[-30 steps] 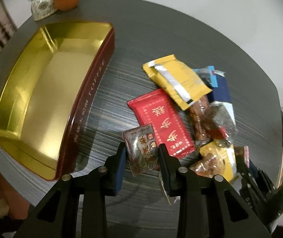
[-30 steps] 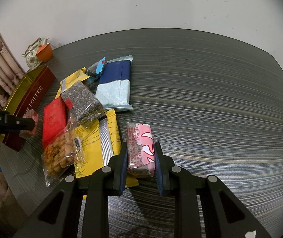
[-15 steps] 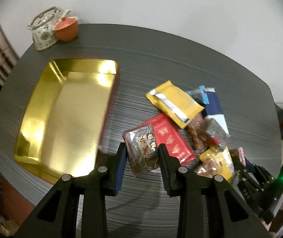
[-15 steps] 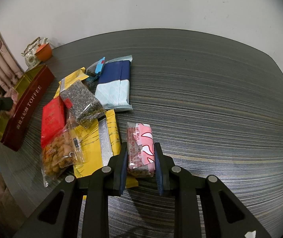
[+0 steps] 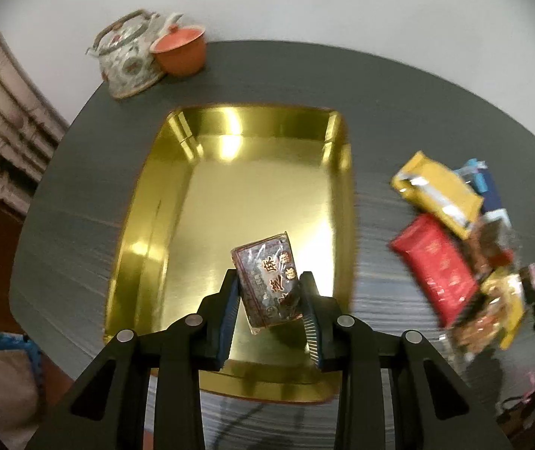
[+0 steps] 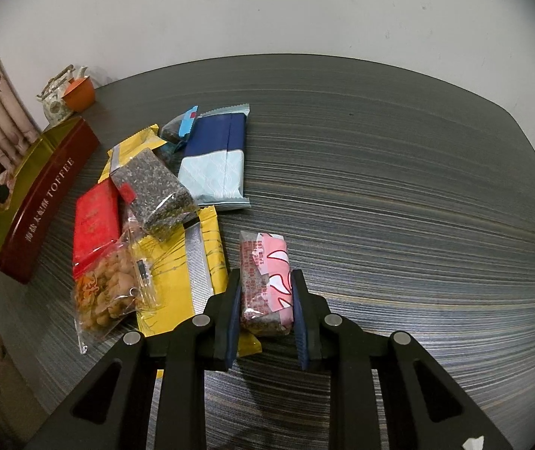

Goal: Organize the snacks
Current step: 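Carry the brown boxed cake with the left gripper into the gold tin, then open the left gripper to release the brown cake inside the tin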

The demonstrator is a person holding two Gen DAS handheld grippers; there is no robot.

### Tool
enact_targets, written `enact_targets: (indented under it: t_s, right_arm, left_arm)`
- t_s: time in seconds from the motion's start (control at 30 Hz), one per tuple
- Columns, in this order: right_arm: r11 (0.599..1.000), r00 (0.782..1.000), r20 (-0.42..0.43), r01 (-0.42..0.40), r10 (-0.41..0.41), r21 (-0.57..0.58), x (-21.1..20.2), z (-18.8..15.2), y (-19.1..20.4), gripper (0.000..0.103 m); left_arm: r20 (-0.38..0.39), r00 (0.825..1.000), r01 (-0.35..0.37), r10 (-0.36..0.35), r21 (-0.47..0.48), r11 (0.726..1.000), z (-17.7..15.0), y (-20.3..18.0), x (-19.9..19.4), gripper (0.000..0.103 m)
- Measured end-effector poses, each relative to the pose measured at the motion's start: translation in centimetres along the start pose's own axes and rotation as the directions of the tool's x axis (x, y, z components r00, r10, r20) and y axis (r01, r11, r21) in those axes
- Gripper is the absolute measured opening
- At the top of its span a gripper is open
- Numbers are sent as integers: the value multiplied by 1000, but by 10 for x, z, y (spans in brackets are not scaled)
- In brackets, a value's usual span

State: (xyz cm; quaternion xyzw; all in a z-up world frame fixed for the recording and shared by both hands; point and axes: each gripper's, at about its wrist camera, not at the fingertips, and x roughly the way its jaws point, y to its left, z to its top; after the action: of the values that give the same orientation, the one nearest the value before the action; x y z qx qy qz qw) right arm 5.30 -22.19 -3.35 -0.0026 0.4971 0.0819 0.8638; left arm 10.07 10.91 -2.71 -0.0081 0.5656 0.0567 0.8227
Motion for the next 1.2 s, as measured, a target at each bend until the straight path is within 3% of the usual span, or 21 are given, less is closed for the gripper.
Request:
enact_targets:
  t_s: [0.43, 1.2]
  right_arm:
    - [998, 998, 44, 55, -55, -6, -17, 5, 8, 21]
    - [998, 995, 84, 60, -63, 33, -49, 5, 39, 21]
  left_arm:
    - [-10, 998, -67, 68, 52, 996, -16, 33, 29, 33]
    - [24, 997, -74, 73, 51, 996, -17, 58, 35, 33]
